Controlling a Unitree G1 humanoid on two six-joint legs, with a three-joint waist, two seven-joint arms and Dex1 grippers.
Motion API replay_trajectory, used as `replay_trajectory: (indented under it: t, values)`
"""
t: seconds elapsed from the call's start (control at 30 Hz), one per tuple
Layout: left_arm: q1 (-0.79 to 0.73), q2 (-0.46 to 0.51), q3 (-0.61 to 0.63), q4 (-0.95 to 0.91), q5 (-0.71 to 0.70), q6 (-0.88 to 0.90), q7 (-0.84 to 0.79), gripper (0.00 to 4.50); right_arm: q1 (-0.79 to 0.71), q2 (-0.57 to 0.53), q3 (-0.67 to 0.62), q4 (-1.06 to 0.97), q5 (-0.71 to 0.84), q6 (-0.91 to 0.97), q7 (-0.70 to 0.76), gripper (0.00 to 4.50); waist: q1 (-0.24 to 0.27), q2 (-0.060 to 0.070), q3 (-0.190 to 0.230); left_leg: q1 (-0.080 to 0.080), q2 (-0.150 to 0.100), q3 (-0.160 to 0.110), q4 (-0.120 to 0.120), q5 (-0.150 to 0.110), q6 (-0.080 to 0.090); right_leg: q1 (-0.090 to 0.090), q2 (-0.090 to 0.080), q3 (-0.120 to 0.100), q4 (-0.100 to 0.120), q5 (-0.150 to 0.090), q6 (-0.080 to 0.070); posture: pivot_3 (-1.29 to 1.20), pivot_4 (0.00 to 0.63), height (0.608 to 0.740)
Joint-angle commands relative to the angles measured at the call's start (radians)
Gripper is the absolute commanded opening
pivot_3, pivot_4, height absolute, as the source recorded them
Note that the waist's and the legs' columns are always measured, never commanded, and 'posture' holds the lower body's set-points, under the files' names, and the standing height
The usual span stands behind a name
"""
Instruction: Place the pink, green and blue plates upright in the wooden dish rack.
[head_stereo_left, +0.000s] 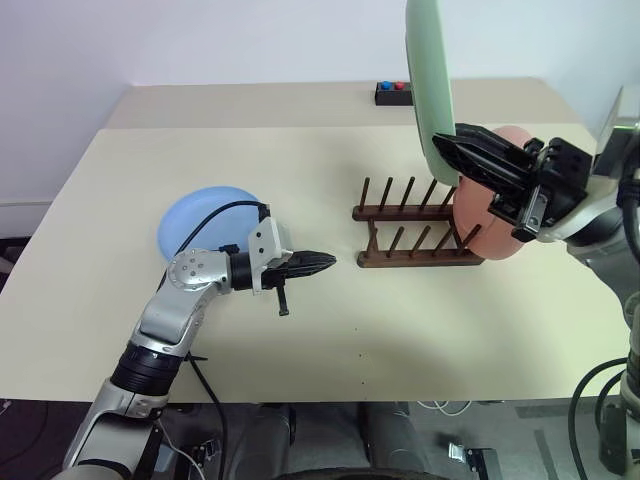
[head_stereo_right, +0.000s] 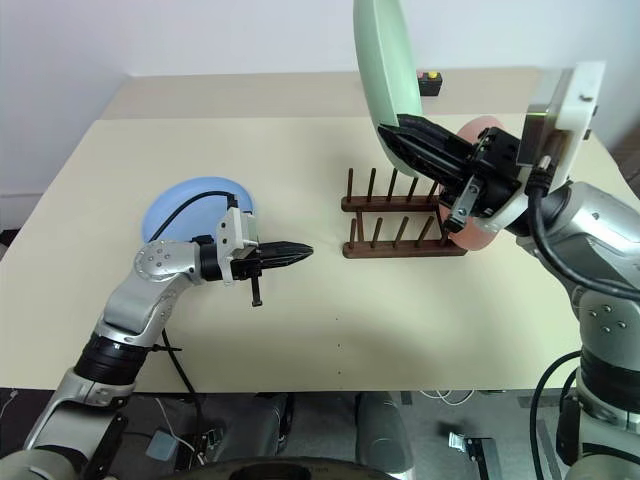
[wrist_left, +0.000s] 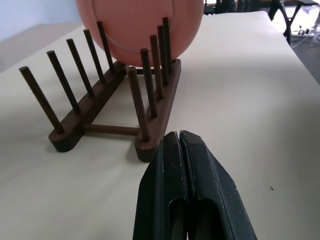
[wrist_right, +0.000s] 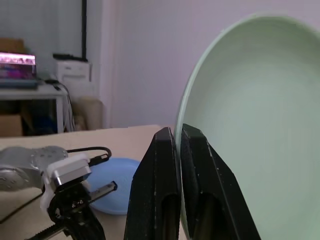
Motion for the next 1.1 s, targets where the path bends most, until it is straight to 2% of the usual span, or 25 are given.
replay_trajectory:
  t: [0.03, 0.43, 0.73, 1.1]
  values:
    - [0.0, 0.004, 0.013, -0.025, -0.006, -0.01, 0.002, 0.0, 0.006, 0.022, -0.043, 0.012, 0.056, 0.011, -0.021, 0.12, 0.001, 0.0, 0.0, 0.0, 0.0, 0.0, 0.0, 0.0, 0.0, 0.0, 0.0, 0.0, 0.0, 0.0, 0.0, 0.0, 0.15, 0.74]
    - [-0.007, -0.002, 0.01, -0.013, -0.002, -0.02, 0.0, 0.0, 0.054, 0.078, -0.052, 0.076, 0.108, 0.047, -0.052, 0.12, -0.002, 0.0, 0.0, 0.0, 0.0, 0.0, -0.001, 0.0, 0.0, -0.001, 0.0, 0.0, 0.0, 0.0, 0.0, 0.0, 0.15, 0.74]
    - [-0.002, -0.002, 0.009, -0.017, -0.002, -0.019, 0.001, 0.0, 0.035, 0.147, -0.056, 0.079, 0.192, 0.062, -0.138, 0.12, -0.001, 0.0, 0.0, 0.0, 0.0, 0.0, 0.0, 0.0, 0.0, -0.001, 0.0, 0.0, 0.0, 0.0, 0.0, 0.0, 0.15, 0.74]
    - [-0.004, -0.002, 0.01, -0.014, -0.001, -0.02, 0.001, 0.0, 0.064, 0.168, -0.057, 0.102, 0.202, 0.066, -0.151, 0.12, -0.001, 0.0, 0.0, 0.0, 0.0, 0.0, -0.001, 0.0, 0.0, -0.001, 0.0, 0.0, 0.0, 0.0, 0.0, 0.0, 0.15, 0.74]
